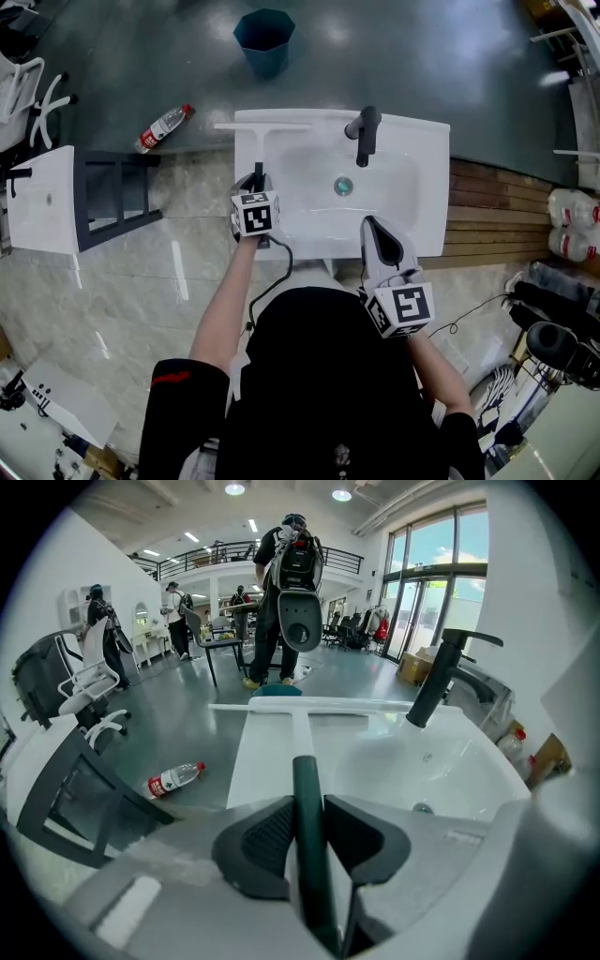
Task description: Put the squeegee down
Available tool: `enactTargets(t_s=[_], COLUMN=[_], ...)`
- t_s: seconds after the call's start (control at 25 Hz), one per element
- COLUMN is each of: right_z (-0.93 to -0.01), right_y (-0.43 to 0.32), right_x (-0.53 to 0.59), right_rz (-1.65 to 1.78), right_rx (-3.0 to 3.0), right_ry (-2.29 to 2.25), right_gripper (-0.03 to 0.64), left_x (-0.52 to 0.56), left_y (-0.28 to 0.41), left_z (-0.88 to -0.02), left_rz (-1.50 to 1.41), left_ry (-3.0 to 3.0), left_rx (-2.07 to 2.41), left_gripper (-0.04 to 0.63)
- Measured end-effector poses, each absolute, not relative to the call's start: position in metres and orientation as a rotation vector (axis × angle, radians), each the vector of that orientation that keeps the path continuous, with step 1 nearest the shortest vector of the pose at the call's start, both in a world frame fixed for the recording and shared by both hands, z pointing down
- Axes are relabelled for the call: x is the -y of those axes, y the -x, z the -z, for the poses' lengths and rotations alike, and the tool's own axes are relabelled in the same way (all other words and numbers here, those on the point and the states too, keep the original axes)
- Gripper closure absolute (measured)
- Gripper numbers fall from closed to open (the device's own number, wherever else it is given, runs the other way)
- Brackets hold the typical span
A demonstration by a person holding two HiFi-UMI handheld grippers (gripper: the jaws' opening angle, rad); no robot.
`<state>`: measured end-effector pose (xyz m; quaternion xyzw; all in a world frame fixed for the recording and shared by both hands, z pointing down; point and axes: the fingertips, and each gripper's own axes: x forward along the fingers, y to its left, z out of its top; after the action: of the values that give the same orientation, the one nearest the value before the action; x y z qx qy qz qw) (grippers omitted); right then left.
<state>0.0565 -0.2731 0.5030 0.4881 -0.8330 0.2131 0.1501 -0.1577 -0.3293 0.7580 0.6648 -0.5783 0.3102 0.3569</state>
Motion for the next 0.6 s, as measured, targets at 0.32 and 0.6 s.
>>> enactTargets(t_s=[0.32, 0.6], right_z=[-0.502, -0.500], right_y=[-0.062, -0.061], right_x=[0.267, 0.261], right_rz=[-0.608, -0.600], right_rx=[2.389, 2.396], right_ry=[-1.415, -1.411], right_gripper=[0.615, 0.615], left_x=[0.328, 0.322], left_y=[0.154, 0.153], left_z=[-0.759, -0.753], left_rz=[-0.800, -0.795], left_ry=[-1.729, -1.760], left_rx=[1.493, 1.492], left_gripper=[0.441, 0.383])
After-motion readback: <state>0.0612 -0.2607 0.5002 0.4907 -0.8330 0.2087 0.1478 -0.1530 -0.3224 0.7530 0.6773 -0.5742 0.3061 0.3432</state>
